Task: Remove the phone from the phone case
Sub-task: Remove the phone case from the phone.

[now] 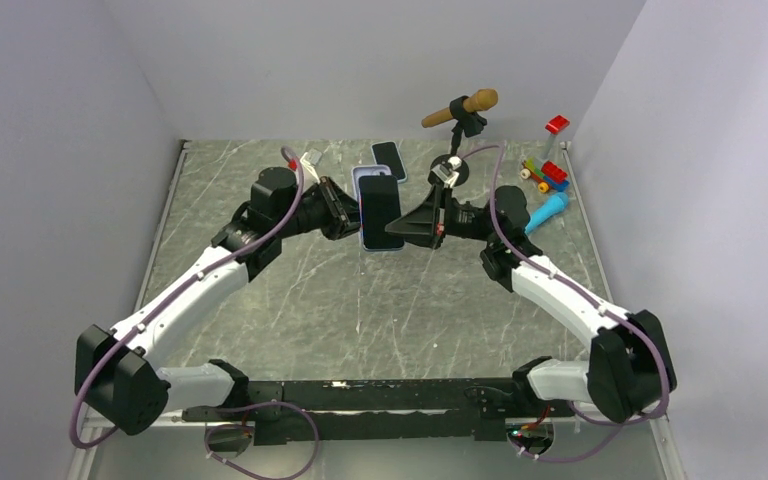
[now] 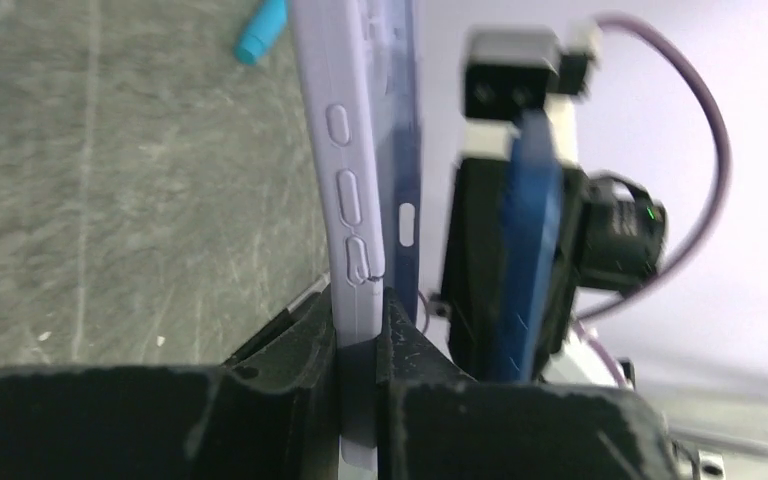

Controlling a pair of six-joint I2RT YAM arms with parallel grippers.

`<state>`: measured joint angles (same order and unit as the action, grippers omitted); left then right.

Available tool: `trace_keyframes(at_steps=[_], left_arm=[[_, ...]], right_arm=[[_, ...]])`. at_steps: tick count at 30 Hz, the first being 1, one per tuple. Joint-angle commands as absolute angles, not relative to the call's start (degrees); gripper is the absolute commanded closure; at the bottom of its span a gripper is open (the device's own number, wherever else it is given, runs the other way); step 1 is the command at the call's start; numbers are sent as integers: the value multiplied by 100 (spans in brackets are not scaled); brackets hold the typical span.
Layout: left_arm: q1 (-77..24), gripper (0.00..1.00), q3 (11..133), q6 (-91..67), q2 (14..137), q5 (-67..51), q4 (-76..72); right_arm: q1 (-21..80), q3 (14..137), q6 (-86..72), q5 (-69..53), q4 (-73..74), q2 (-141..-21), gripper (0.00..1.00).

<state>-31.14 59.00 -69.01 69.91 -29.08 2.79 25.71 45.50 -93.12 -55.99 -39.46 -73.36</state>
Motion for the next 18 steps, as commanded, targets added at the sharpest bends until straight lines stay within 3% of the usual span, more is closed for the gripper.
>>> trace_keyframes(at_steps=[1,7,13,18], left_arm=[[-2983,100,6357,-6722,6999,-2190,1192],[-2760,100,6424,-6474,7114,-2149,2065],[-2813,100,6125,-5885,6958,-2353,2812],[-2915,100,5428,-5776,6629,-2586,2975]], right_arm=[[2643,4687,-8502,-5551,-2979,-6724,100],[2603,4998,-7501,-5400,-1434,-6538,100],[2435,5810,-5194,-4302,2069,-6704,100],[1752,5670,-4598,-3874,2733,-6680,100]])
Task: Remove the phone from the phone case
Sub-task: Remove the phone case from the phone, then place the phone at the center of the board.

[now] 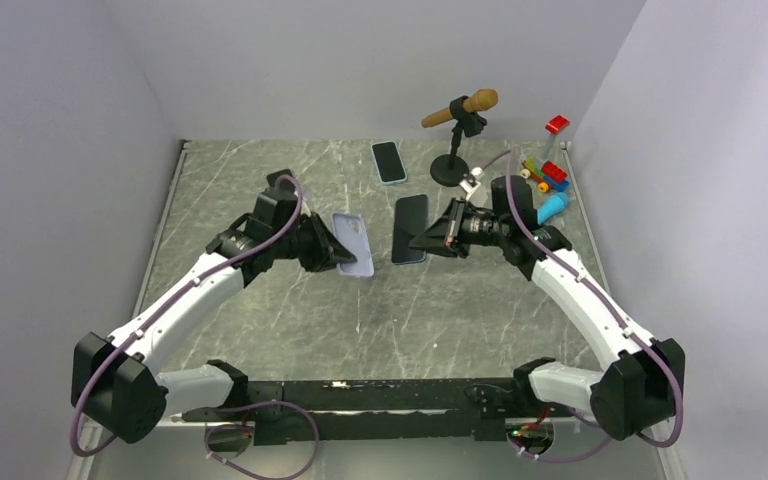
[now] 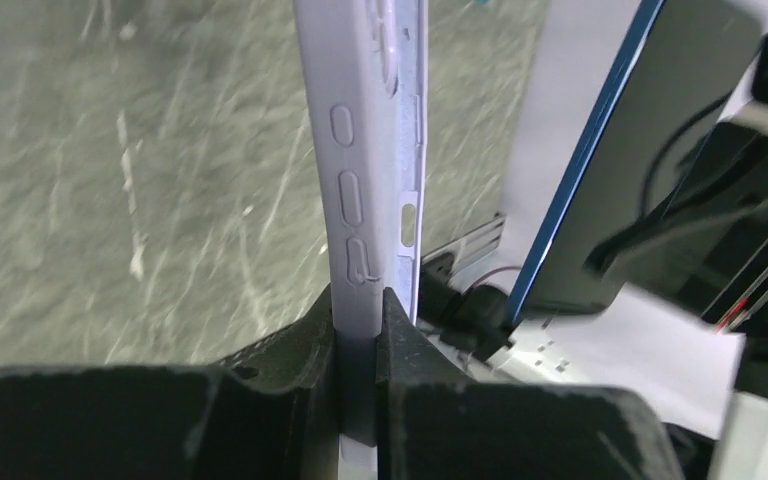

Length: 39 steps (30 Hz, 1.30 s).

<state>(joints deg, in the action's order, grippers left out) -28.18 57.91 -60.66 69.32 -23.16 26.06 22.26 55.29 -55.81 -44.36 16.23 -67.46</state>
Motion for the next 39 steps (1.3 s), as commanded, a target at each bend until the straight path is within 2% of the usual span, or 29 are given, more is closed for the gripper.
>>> trace_keyframes(at_steps=[1,5,8,18,25,33,39], left_arm=[[-2949,100,5330,-5787,6601,-2610,3009],[-2978,100,5064,-5995,6512,-2801,2819],[-2977,100,5297,-5915,6680,-2978,2824],[-2986,100,6516,-4892,7376,-3322,3787],[-3014,100,6160,-5000,7048,-3396,3629],[-3020,100,6174,-5005,6999,-3415,3619],[-3046,100,6246,-4981,7043,-3518,3473]], right_arm=[[1589,5621,-4431,-3803,2832,-6743,100],[1121,5540,-3652,-3300,3331,-7379,100],[790,5517,-3414,-3351,3427,-8049,100],[110,5512,-4022,-3281,1840,-9318,100],[35,5362,-4161,-3559,662,-10143,100],[-135,4503,-4541,-3036,-208,-9893,100],[-158,4387,-4913,-2824,-831,-10158,100]])
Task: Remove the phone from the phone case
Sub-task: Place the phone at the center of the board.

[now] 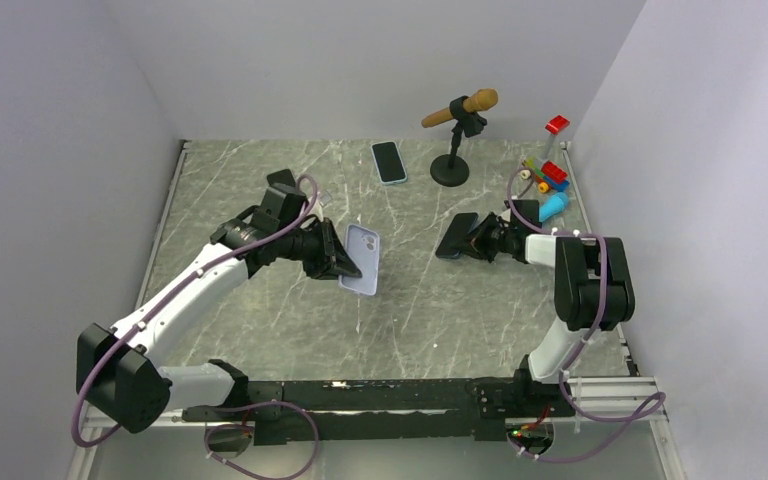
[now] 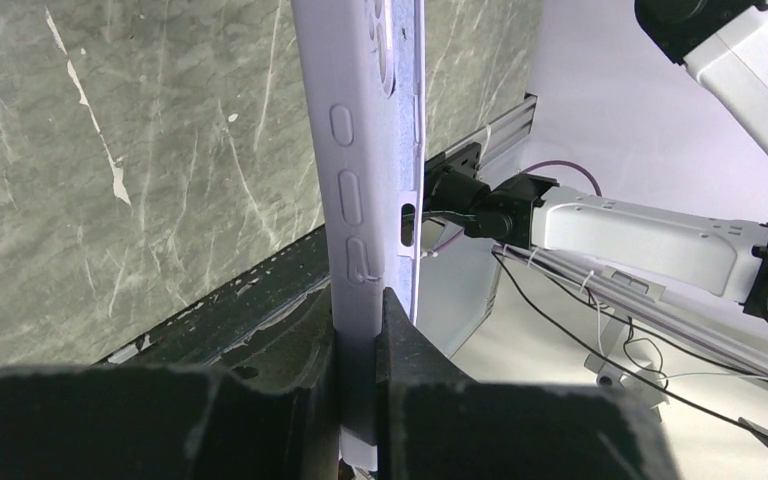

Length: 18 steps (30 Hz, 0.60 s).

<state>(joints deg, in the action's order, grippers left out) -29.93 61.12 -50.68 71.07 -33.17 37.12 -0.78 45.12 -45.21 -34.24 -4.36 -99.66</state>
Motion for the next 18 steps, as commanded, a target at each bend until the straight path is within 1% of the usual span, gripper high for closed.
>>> trace_keyframes(at_steps=[1,3,4,5,6,9,11,15,17,18], left_arm=[[-3065,100,6244,-4975,7062,-3549,3438],[-3130,100,6188,-5006,7095,-3631,3296],[-3169,100,6174,-5017,7127,-3698,3219],[-3212,100,6179,-5000,7166,-3746,3184],[-3245,100,6203,-4979,7228,-3786,3182],[-3330,100,6374,-4749,7516,-3866,3299],[-3450,100,6533,-4557,7743,-3819,3436],[-3690,100,6656,-4456,8192,-3762,3218],[-3830,100,6711,-4446,8499,-3822,2994],[-3898,100,6788,-4409,8692,-3853,2922]], right_arm=[[-158,4427,-4939,-2862,-833,-10285,100],[-159,4530,-4914,-3059,-790,-10520,100],[-166,4525,-4885,-3082,-769,-10539,96],[-159,4488,-4835,-3026,-686,-10489,85],[-166,4446,-4739,-2983,-589,-10401,77],[-159,4578,-4343,-2768,146,-10215,61],[-174,4596,-4149,-2599,661,-10004,49],[-170,4467,-3862,-2224,1443,-9336,33],[-176,4433,-3705,-1965,1895,-8859,28],[-171,4408,-3652,-1852,2125,-8617,22]])
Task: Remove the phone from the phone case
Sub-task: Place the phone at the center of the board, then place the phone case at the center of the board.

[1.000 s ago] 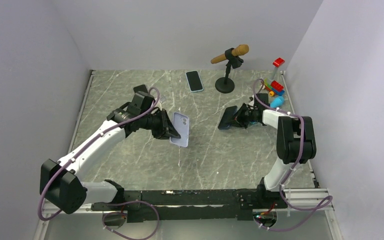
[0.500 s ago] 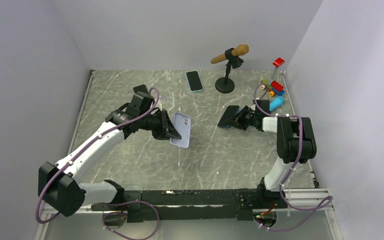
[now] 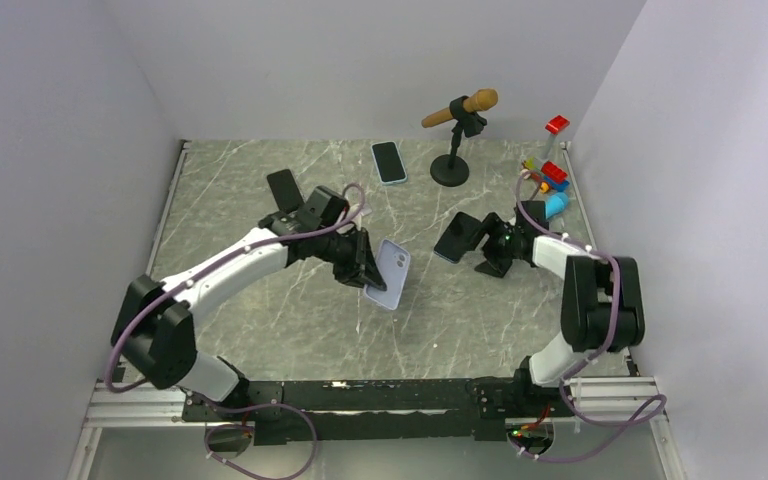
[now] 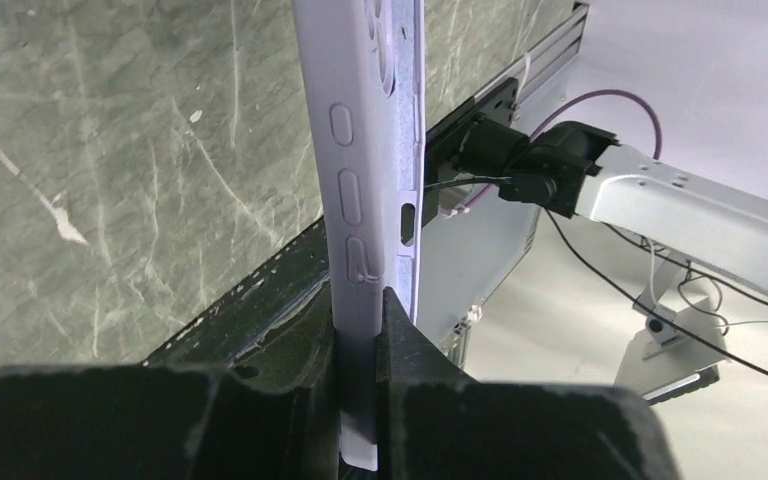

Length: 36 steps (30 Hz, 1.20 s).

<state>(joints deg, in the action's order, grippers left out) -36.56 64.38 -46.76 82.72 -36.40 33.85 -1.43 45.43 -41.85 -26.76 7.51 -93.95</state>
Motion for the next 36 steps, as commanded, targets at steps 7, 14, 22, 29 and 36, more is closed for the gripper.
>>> trace_keyframes(at_steps=[7,14,22,29,36], left_arm=[[-4263,100,7812,-4069,10423,-4200,2672],[-4273,100,8452,-4129,11785,-4863,2358],[-4274,100,8489,-4382,12530,-5127,2274],[-4258,73,8653,-4118,12606,-4509,2746],[-4212,50,8151,-4298,12457,-4395,2464]], right_arm=[[-175,4405,-3330,-2068,3298,-6868,17],[-177,4004,-3399,-2650,4014,-5439,17],[-176,3849,-3090,-2975,4306,-5232,16],[-179,3526,-3167,-3396,3973,-5237,17],[-178,3328,-3148,-3617,3712,-5366,17]])
